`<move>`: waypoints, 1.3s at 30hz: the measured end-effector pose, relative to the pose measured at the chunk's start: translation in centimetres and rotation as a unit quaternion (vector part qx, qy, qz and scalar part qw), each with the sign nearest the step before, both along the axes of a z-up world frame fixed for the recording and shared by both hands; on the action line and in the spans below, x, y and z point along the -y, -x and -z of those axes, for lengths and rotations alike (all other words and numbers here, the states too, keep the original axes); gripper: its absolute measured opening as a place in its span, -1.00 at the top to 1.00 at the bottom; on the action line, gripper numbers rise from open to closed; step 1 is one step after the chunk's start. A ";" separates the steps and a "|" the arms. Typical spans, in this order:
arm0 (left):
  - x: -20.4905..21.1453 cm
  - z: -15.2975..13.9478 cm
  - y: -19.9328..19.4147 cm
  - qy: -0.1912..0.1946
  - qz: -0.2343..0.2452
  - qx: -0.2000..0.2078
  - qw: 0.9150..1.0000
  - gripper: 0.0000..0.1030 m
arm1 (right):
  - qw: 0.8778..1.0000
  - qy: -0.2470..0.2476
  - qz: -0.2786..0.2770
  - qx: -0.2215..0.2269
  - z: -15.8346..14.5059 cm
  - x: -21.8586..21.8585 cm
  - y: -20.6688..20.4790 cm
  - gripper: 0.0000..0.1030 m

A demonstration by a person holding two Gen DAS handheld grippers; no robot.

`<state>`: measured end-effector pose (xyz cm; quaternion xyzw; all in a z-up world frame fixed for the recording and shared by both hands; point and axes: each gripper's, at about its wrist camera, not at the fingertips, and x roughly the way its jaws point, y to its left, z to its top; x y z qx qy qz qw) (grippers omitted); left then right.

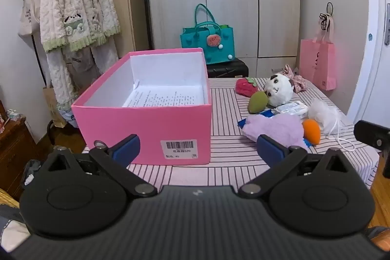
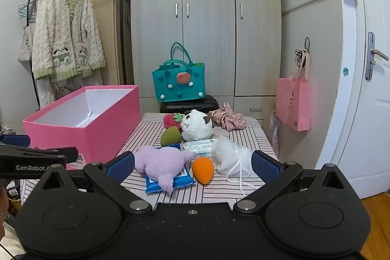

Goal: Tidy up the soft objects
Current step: 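Move the left tool toward the lilac plush toy on the table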

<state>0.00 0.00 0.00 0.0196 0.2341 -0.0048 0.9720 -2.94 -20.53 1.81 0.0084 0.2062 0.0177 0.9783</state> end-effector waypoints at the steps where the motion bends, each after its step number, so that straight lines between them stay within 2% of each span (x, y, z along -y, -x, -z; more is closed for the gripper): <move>1: 0.0 0.0 0.0 0.000 0.002 0.000 1.000 -0.99 | 1.000 -0.001 0.000 -0.001 0.0 0.0 0.0 -1.00; 6: -0.5 0.0 0.3 0.014 -0.004 0.009 1.000 -0.94 | 1.000 0.001 -0.001 -0.007 0.1 0.0 0.0 -1.00; 11: -0.1 0.8 -0.7 -0.011 -0.005 -0.006 1.000 -0.94 | 1.000 0.001 0.001 -0.007 0.9 0.2 -0.2 -1.00; 16: 0.2 1.0 -0.6 -0.003 0.005 -0.005 1.000 -0.95 | 1.000 0.002 0.002 -0.009 0.8 0.2 0.1 -1.00; 39: 1.4 3.3 -0.6 -0.023 0.021 -0.021 0.999 -0.98 | 1.000 -0.004 -0.007 -0.020 2.8 1.0 0.5 -1.00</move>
